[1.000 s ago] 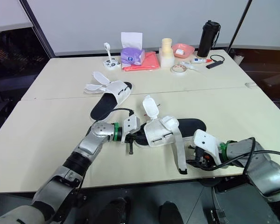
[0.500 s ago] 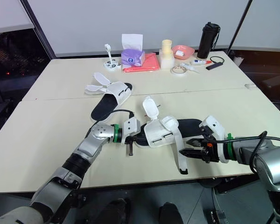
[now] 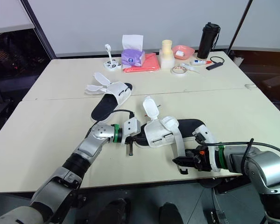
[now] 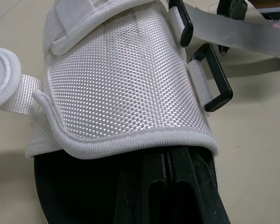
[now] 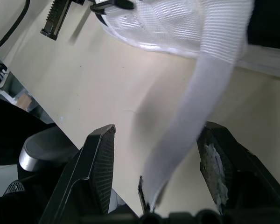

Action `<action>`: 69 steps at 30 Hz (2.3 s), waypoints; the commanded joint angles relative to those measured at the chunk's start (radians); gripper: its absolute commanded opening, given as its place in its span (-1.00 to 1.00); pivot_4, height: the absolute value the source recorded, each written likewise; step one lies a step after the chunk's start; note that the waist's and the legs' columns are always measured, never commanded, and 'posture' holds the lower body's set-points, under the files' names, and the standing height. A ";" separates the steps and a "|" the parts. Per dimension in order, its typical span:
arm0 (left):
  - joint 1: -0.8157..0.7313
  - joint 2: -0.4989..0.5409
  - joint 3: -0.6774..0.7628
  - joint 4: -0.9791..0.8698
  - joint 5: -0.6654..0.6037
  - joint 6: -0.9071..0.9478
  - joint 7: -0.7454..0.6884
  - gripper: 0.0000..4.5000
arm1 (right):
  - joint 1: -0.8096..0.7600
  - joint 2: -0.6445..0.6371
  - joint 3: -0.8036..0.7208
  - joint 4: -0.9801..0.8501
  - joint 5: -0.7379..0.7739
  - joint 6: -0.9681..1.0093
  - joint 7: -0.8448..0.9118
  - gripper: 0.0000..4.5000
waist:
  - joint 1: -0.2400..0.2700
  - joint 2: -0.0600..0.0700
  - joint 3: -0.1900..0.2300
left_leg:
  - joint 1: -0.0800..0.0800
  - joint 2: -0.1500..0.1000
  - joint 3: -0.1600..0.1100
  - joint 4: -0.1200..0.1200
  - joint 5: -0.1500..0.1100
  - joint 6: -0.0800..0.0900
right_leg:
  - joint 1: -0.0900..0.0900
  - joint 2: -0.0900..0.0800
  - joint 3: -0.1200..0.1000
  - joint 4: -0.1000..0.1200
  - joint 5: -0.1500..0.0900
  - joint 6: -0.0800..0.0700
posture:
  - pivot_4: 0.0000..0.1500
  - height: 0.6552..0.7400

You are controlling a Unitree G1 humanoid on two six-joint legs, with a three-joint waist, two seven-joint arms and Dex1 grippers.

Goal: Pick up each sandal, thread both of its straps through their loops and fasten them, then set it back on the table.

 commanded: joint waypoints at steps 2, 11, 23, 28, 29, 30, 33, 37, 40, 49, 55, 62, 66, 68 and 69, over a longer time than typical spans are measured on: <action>0.014 0.012 -0.036 0.045 0.051 0.014 0.008 -1.00 | -0.022 0.013 -0.012 -0.008 0.032 0.001 -0.016 0.24 | 0.001 0.000 0.000 | 0.000 0.000 0.000 0.000 0.000 0.000 | 0.000 0.000 0.000 0.000 0.000 0.000 | 1.00 1.00; 0.015 0.012 -0.035 0.041 0.048 0.019 0.011 -1.00 | -0.060 0.019 -0.019 0.019 0.056 0.000 -0.023 -0.98 | 0.001 0.000 0.000 | 0.004 0.000 0.000 -0.001 0.000 0.000 | 0.004 0.000 0.000 -0.002 0.000 0.000 | 1.00 1.00; 0.015 0.009 -0.033 0.041 0.043 0.026 0.014 -1.00 | -0.384 -0.058 -0.015 0.106 0.188 0.063 0.094 -0.98 | -0.001 0.000 0.000 | 0.006 0.000 0.000 -0.001 -0.001 0.001 | 0.007 0.000 -0.001 -0.004 0.000 0.000 | 1.00 1.00; 0.013 0.005 -0.033 0.046 0.044 0.022 0.018 -1.00 | -0.603 -0.048 0.122 0.318 0.113 0.023 0.197 -0.98 | 0.000 0.000 0.000 | 0.006 0.000 -0.001 -0.001 -0.001 0.001 | 0.007 0.000 -0.002 -0.005 0.000 0.000 | 1.00 1.00; 0.013 0.005 -0.034 0.046 0.044 0.022 0.019 -1.00 | -0.632 -0.046 0.152 0.358 0.090 0.003 0.220 -0.98 | -0.001 0.000 0.000 | 0.006 0.000 -0.001 -0.001 -0.001 0.001 | 0.007 0.000 -0.002 -0.005 0.000 0.000 | 1.00 1.00; 0.014 0.004 -0.033 0.045 0.045 0.023 0.021 -1.00 | -0.661 -0.044 0.184 0.403 0.063 -0.021 0.244 -0.98 | 0.000 0.000 0.000 | 0.006 0.000 -0.001 -0.001 -0.001 0.001 | 0.007 0.000 -0.002 -0.005 0.000 0.000 | 1.00 1.00; 0.022 0.003 -0.035 0.035 0.045 0.027 0.025 -1.00 | -0.757 -0.014 0.268 0.554 -0.014 -0.085 0.312 -0.98 | -0.001 0.000 0.000 | 0.006 0.000 -0.001 -0.002 -0.001 0.001 | 0.007 0.000 -0.002 -0.005 0.000 0.000 | 1.00 1.00; 0.033 0.007 -0.034 0.022 0.045 0.032 0.029 -1.00 | -0.835 0.027 0.338 0.678 -0.088 -0.147 0.387 -0.98 | -0.003 0.000 0.000 | 0.006 0.000 -0.001 -0.002 -0.001 0.001 | 0.007 0.000 -0.002 -0.005 0.000 0.000 | 1.00 1.00; 0.036 0.008 -0.034 0.017 0.045 0.038 0.035 -1.00 | -0.870 0.055 0.372 0.751 -0.142 -0.194 0.430 -0.98 | -0.002 0.000 0.000 | 0.006 -0.001 -0.001 -0.002 -0.001 0.000 | 0.007 0.000 -0.002 -0.005 0.000 0.000 | 1.00 1.00; 0.053 0.015 -0.035 -0.012 0.041 0.053 0.042 -1.00 | -0.852 0.065 0.411 0.768 -0.221 -0.232 0.519 -0.98 | -0.004 0.000 0.000 | 0.006 -0.001 -0.001 -0.002 -0.001 0.000 | 0.006 0.000 -0.002 -0.005 0.000 0.000 | 1.00 1.00; 0.060 0.020 -0.034 -0.022 0.040 0.062 0.044 -1.00 | -0.817 0.066 0.401 0.733 -0.227 -0.208 0.534 -0.98 | -0.005 0.000 0.000 | 0.006 -0.001 -0.001 -0.003 -0.001 0.000 | 0.006 0.000 -0.002 -0.005 0.000 0.000 | 1.00 1.00; 0.062 0.026 -0.036 -0.026 0.041 0.063 0.042 -1.00 | -0.801 0.078 0.388 0.699 -0.217 -0.177 0.533 -0.98 | -0.005 0.000 0.000 | 0.006 -0.001 -0.001 -0.003 -0.001 0.000 | 0.006 0.000 -0.001 -0.005 0.000 0.000 | 1.00 1.00; 0.060 0.025 -0.036 -0.025 0.040 0.062 0.042 -1.00 | -0.800 0.084 0.380 0.685 -0.208 -0.155 0.536 -0.98 | -0.005 0.000 0.000 | 0.006 -0.001 -0.001 -0.003 -0.001 0.000 | 0.006 0.000 -0.002 -0.005 0.000 0.000 | 1.00 1.00; 0.061 0.024 -0.037 -0.026 0.040 0.063 0.043 -1.00 | -0.802 0.086 0.376 0.680 -0.206 -0.146 0.538 -0.98 | -0.005 0.000 0.000 | 0.006 -0.001 -0.001 -0.003 -0.001 0.000 | 0.006 0.000 -0.002 -0.005 0.000 0.000 | 1.00 1.00; 0.061 0.024 -0.037 -0.027 0.040 0.063 0.043 -1.00 | -0.805 0.088 0.374 0.680 -0.204 -0.140 0.539 -0.98 | -0.005 0.000 0.000 | 0.006 -0.001 -0.001 -0.003 -0.001 0.000 | 0.006 0.000 -0.001 -0.005 0.000 0.000 | 1.00 1.00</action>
